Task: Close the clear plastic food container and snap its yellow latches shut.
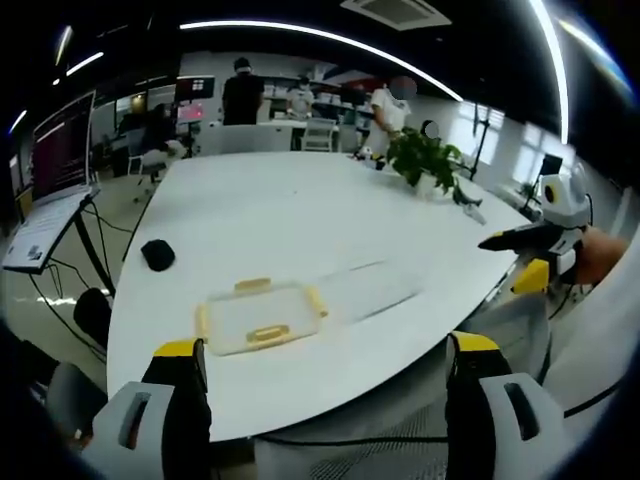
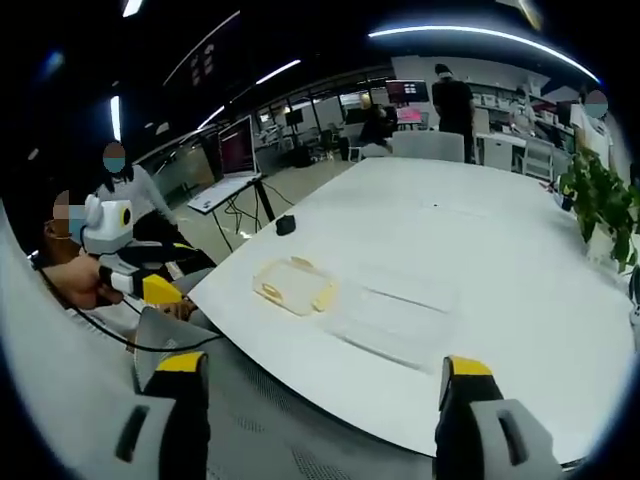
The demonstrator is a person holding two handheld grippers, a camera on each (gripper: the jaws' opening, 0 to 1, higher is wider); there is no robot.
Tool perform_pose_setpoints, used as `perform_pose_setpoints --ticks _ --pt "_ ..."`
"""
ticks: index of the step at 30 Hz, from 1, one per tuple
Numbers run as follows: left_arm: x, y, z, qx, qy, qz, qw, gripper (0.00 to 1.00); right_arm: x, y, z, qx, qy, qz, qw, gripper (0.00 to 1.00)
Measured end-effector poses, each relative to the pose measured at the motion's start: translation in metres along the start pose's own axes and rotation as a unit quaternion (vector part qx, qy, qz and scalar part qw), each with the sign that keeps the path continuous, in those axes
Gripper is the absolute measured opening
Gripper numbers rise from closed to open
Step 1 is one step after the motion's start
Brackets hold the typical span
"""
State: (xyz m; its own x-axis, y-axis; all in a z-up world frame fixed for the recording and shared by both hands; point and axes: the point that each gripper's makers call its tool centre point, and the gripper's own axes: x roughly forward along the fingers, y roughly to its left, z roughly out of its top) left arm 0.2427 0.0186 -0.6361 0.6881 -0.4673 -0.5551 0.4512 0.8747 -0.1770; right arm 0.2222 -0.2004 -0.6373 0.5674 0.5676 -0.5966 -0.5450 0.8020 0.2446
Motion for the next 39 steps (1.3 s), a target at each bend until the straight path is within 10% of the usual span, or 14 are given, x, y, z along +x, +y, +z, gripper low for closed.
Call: perform_pose_setpoints --ticks 39 --pt "-0.0004 -0.0004 -0.0006 -0.002 -0.001 0.0 1.0 0.98 0.0017 -0.0009 -0.0043 -0.002 0.006 -0.001 1.0 0.96"
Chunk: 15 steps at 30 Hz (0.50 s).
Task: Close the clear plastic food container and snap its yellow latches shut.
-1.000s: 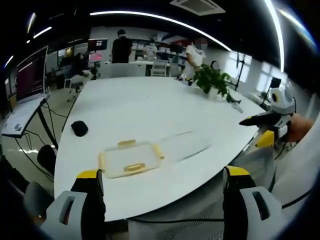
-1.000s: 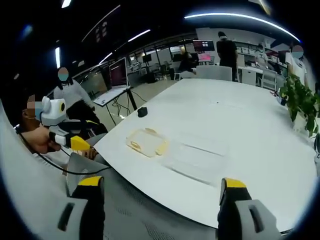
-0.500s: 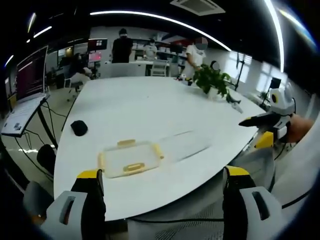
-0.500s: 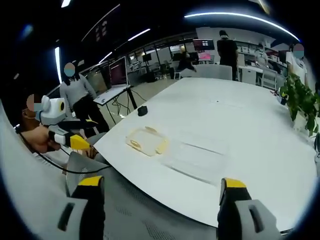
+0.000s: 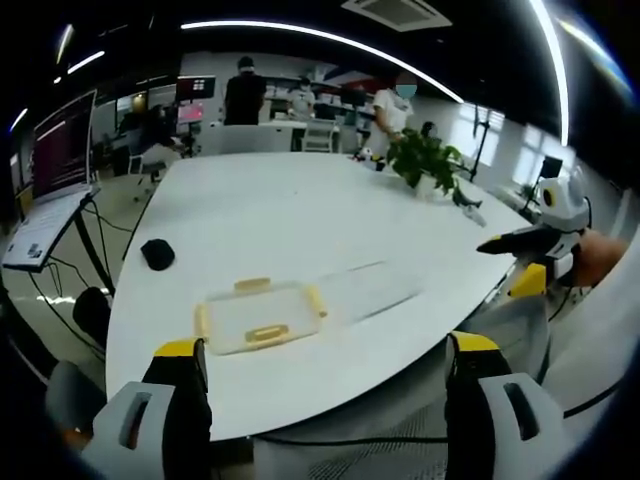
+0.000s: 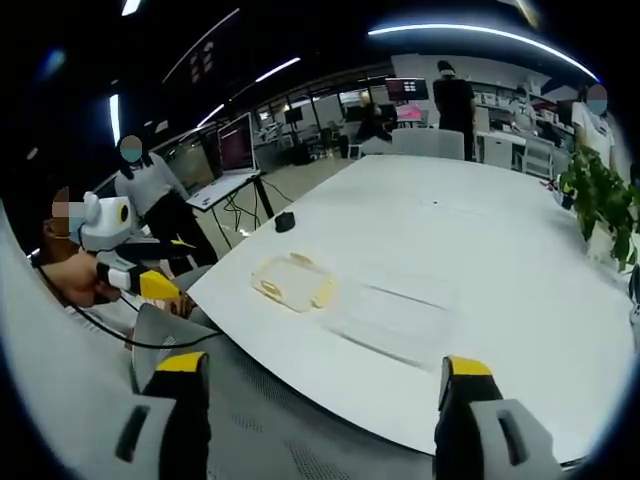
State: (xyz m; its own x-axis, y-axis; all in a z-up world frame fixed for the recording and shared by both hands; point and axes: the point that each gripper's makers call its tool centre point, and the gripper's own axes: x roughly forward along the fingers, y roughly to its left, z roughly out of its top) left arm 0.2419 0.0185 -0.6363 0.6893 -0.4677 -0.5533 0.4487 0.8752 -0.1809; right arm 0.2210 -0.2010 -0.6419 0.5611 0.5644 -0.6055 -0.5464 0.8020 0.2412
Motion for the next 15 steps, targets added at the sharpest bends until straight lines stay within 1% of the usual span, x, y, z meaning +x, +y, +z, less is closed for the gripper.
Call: perform_pose_setpoints --ticks 7,9,12,15 --pt "-0.0007 -0.0007 -0.0002 0.008 0.001 -0.005 1.0 0.97 0.0009 0.0005 0.0004 -0.007 -0.001 0.0 1.0 0.95" --pt "-0.0014 0.0002 -0.0008 0.017 0.004 -0.006 0.9998 0.97 0.0012 0.0021 0.0023 -0.017 -0.003 0.002 0.9999 0.95" --pt "-0.0028 0.0019 -0.0007 0.02 0.002 -0.008 0.9998 0.97 0.0023 0.005 0.0062 -0.043 -0.01 0.004 0.999 0.94" --pt "-0.004 0.0042 -0.0016 0.026 0.004 -0.01 0.9996 0.96 0.0033 0.0058 0.0079 -0.043 -0.011 0.006 0.999 0.94"
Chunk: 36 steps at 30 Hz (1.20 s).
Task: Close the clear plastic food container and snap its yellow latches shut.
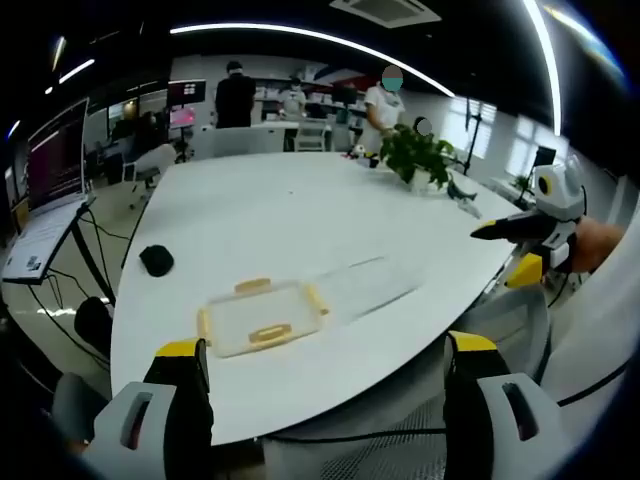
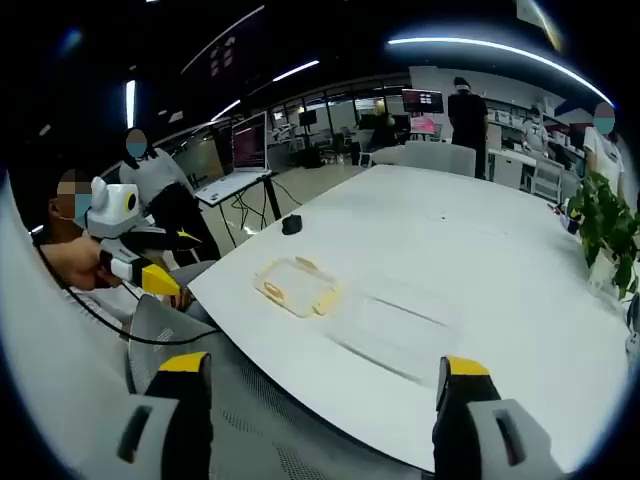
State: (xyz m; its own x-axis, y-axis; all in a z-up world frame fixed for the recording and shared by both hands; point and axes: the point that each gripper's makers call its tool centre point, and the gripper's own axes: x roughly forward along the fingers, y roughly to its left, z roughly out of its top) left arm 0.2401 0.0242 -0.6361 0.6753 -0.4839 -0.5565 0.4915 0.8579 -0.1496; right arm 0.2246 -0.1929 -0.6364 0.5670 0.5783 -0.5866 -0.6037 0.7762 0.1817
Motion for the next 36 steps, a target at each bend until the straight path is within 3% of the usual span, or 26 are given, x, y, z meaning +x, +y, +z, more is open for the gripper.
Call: perform_pose_setpoints --ticks 9,13,36 --pt "-0.001 0.006 0.001 0.011 -0.001 -0.008 0.9999 0.96 0.005 0.003 0.008 -0.025 -0.011 0.001 0.9996 0.86" --pt "-0.001 0.01 0.0 0.014 -0.001 -0.01 0.9998 0.96 0.008 0.007 0.01 -0.017 -0.013 0.013 0.9997 0.85" --pt "0.005 0.033 -0.002 0.078 0.016 -0.046 0.9958 0.93 0.042 0.016 0.026 -0.09 0.0 0.02 0.9958 0.83"
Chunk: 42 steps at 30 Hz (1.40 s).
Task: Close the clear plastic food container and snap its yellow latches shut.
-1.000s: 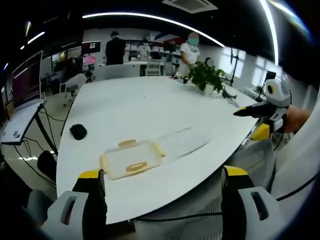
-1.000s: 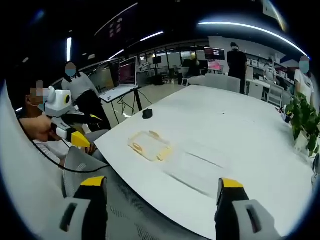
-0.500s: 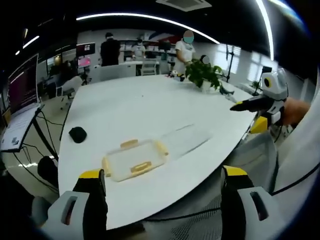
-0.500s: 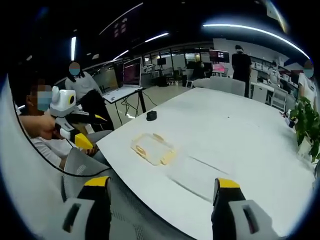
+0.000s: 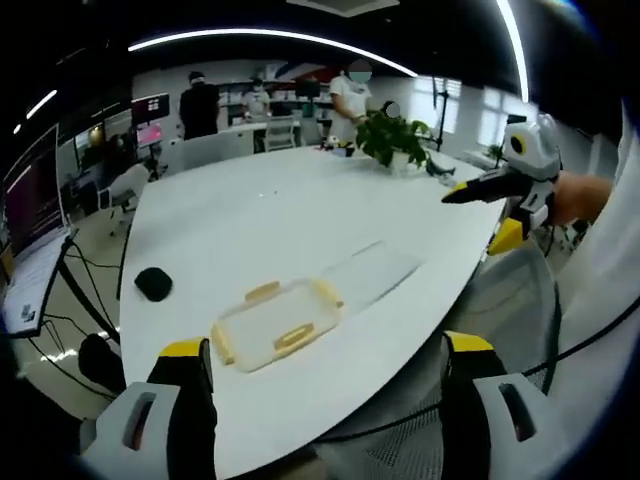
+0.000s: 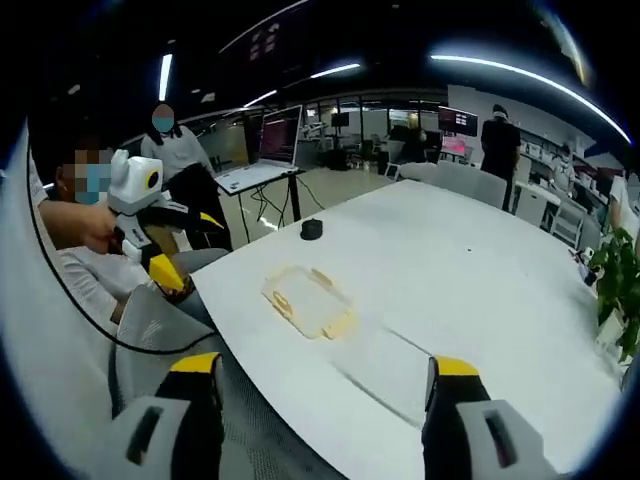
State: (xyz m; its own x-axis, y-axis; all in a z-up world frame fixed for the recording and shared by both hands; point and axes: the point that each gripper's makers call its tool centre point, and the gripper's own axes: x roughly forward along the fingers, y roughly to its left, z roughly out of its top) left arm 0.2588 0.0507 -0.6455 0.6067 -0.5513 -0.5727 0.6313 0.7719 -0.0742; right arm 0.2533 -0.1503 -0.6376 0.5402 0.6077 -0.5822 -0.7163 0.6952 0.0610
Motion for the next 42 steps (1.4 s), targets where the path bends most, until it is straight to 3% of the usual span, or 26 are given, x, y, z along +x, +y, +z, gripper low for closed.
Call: perform_pose_setpoints --ticks 11,13,18,25,30,42 --pt "0.001 0.009 0.002 0.034 0.001 -0.037 0.9987 0.93 0.016 0.002 0.008 -0.038 0.011 0.005 0.9992 0.81" --pt "0.002 0.012 0.001 0.042 0.006 -0.038 0.9984 0.93 0.019 -0.001 0.004 -0.061 0.028 -0.001 0.9978 0.81" --pt "0.005 0.017 -0.001 0.054 0.011 -0.049 0.9973 0.93 0.026 0.0 0.005 -0.056 0.026 0.004 0.9981 0.81" --pt "0.007 0.026 -0.008 0.081 0.031 -0.07 0.9937 0.91 0.038 -0.001 0.006 -0.083 0.039 0.008 0.9958 0.79" --pt "0.01 0.032 -0.011 0.087 0.035 -0.079 0.9925 0.91 0.045 -0.002 0.005 -0.084 0.042 0.011 0.9955 0.78" --pt "0.018 0.039 -0.017 0.124 0.045 -0.105 0.9857 0.91 0.061 -0.011 0.004 -0.134 0.049 0.021 0.9895 0.75"
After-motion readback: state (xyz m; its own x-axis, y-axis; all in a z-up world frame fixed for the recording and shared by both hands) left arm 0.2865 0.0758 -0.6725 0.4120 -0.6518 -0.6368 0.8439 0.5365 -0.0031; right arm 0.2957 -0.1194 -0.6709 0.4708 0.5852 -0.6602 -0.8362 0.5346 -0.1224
